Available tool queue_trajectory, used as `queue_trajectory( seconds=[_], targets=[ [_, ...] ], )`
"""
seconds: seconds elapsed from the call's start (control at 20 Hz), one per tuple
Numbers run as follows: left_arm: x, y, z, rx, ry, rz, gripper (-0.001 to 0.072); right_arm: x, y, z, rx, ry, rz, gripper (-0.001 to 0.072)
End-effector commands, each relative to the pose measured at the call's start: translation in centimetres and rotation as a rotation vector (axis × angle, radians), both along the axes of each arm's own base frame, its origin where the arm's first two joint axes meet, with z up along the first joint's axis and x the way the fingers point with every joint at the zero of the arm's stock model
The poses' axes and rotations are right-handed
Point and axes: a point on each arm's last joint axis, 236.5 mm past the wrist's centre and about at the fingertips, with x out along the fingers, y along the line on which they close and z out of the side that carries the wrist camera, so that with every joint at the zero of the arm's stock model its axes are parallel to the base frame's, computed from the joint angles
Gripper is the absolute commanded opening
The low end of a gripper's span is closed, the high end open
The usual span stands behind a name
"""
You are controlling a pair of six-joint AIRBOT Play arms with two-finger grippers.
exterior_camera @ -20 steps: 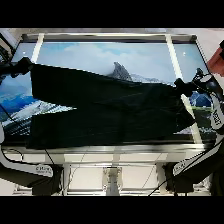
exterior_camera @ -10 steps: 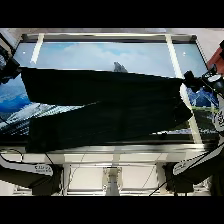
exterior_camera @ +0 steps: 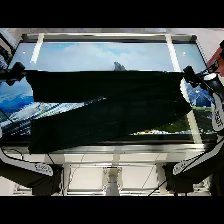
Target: Fold the clothes and pants, and hang the long-sleeved shirts on hangers.
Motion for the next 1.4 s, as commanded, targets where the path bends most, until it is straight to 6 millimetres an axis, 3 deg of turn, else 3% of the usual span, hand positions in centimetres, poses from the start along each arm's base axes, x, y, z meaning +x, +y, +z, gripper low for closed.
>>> queue_trajectory(
  seconds=[0.0,0.05,0.15,0.2,0.3,0.45,0.6,0.7,0.9,1.05,1.2,1.3,1.35],
  targets=[
    [1.7,-1.7,-2.2,0.007,0.002,-0.024,0.0038,0.6,1.8,-0.4,-0.001,0.000,0.029,0.0353],
    [2.0,-1.7,-2.1,0.022,-0.008,-0.028,0.0093,0.4,1.9,-0.5,0.006,0.012,0.040,0.0354],
    [2.1,-1.6,-1.6,0.004,-0.022,-0.019,0.0342,-0.1,1.7,-0.1,0.023,0.038,0.066,0.0357],
    [1.8,-1.4,-1.1,-0.019,-0.027,-0.015,0.0361,-0.5,1.3,0.5,0.030,0.056,0.086,0.0417],
    [0.7,-0.9,-0.2,-0.036,-0.016,-0.018,0.0362,-1.9,0.3,1.7,0.028,0.118,0.146,0.0420],
    [-2.3,0.6,2.8,-0.043,-0.004,-0.028,0.0361,-5.8,-1.5,4.5,-0.052,0.233,0.326,0.0410],
    [-7.2,1.6,7.0,0.021,0.006,-0.112,0.0361,-10.5,-4.0,7.4,-0.146,0.314,0.404,0.0410],
    [-11.5,1.8,8.3,0.045,0.061,-0.175,0.0360,-13.5,-5.0,8.4,-0.180,0.372,0.450,0.0410],
    [-22.0,2.0,6.0,-0.042,0.340,-0.233,0.0360,-17.7,-3.8,7.0,-0.099,0.472,0.563,0.0410],
    [-26.5,2.3,4.3,-0.143,0.371,-0.116,0.0356,-18.8,-1.9,5.4,-0.011,0.500,0.600,0.0410],
    [-32.1,1.5,-0.5,-0.278,0.474,-0.015,0.0356,-19.5,0.3,4.4,0.083,0.491,0.631,0.0410],
    [-36.2,0.0,-4.8,-0.356,0.592,0.005,0.0356,-20.2,0.9,3.8,0.102,0.504,0.636,0.0409],
    [-37.0,-1.1,-6.2,-0.384,0.598,-0.031,0.0356,-20.5,0.9,3.5,0.105,0.514,0.637,0.0409]
  ],
)
